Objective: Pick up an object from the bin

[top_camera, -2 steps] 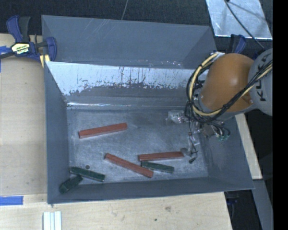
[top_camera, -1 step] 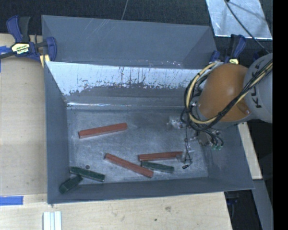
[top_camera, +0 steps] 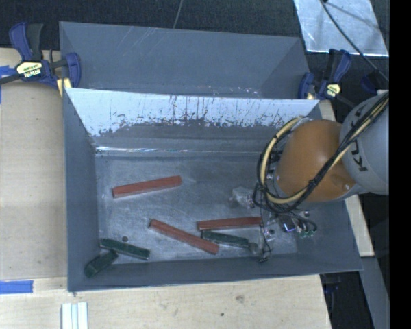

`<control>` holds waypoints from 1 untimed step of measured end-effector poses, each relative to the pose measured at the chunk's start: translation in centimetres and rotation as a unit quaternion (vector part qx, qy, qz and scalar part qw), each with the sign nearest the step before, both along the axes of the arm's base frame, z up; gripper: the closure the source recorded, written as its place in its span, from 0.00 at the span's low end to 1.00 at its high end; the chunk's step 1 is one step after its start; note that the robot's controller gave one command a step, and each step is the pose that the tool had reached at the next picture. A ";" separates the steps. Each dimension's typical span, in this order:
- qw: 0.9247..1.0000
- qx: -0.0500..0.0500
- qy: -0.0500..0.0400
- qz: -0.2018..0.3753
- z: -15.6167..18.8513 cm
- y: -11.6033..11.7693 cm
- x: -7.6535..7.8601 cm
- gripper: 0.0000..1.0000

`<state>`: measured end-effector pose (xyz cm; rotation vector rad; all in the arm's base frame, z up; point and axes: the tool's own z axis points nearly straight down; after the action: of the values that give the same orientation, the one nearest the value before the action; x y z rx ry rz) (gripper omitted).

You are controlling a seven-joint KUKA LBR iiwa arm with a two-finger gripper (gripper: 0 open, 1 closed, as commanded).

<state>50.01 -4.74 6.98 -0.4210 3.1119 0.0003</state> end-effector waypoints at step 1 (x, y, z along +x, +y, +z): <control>0.993 0.000 -0.001 -0.122 2.7 -10.3 0.3 1.00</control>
Offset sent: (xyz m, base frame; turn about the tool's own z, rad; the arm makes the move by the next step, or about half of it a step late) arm 0.0000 0.0000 0.0000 0.0000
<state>50.31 -15.03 9.68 -0.0393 3.1375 -0.0018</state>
